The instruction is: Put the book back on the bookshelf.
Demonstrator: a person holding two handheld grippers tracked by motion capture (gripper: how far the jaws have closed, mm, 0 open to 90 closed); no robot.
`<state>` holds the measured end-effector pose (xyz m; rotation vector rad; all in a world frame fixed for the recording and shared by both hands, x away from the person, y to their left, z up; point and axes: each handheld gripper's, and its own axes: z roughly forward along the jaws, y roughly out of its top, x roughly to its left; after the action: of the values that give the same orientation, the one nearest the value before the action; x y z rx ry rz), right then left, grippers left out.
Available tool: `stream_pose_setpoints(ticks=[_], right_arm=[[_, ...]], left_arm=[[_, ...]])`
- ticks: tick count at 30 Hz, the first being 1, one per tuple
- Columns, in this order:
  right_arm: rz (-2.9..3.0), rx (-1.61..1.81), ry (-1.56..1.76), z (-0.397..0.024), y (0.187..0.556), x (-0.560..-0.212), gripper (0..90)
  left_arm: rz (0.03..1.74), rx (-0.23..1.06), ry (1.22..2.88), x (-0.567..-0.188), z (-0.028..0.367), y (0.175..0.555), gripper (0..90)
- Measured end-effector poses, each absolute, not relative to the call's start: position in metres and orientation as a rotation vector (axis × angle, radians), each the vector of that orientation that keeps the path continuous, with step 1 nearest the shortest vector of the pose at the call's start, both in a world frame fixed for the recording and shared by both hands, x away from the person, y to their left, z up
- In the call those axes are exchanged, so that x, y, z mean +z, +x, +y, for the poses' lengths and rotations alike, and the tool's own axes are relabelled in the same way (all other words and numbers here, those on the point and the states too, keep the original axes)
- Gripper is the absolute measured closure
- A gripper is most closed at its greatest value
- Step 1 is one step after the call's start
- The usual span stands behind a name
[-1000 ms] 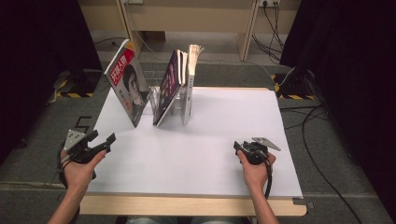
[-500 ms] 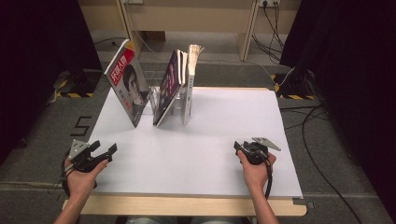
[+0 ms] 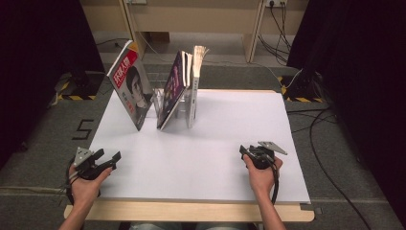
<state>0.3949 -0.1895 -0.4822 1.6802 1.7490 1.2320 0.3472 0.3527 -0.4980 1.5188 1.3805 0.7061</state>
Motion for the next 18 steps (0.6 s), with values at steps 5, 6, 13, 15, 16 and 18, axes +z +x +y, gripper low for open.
stream_pose_setpoints(ticks=[5, 6, 13, 15, 16, 18], right_arm=[[1.746, 1.230, 1.686, -0.1889, 0.3947, -0.4827, 55.0], [1.748, 1.229, 1.685, -0.1888, 0.3946, -0.4829, 54.9], [1.757, 1.224, 1.671, -0.1879, 0.3947, -0.4832, 54.9], [1.759, 1.220, 1.668, -0.1881, 0.3948, -0.4837, 54.9], [1.758, 1.220, 1.670, -0.1879, 0.3946, -0.4838, 54.9], [1.760, 1.218, 1.663, -0.1877, 0.3945, -0.4838, 54.9]], left_arm=[[1.397, 0.702, 1.505, -0.5008, 0.3563, 0.3454, 24.7], [1.399, 0.702, 1.500, -0.5008, 0.3568, 0.3451, 24.7], [1.396, 0.706, 1.489, -0.5001, 0.3578, 0.3436, 24.6], [1.403, 0.701, 1.486, -0.5011, 0.3579, 0.3436, 24.6], [1.402, 0.702, 1.483, -0.5009, 0.3581, 0.3434, 24.6], [1.401, 0.704, 1.484, -0.5011, 0.3583, 0.3431, 24.6]])
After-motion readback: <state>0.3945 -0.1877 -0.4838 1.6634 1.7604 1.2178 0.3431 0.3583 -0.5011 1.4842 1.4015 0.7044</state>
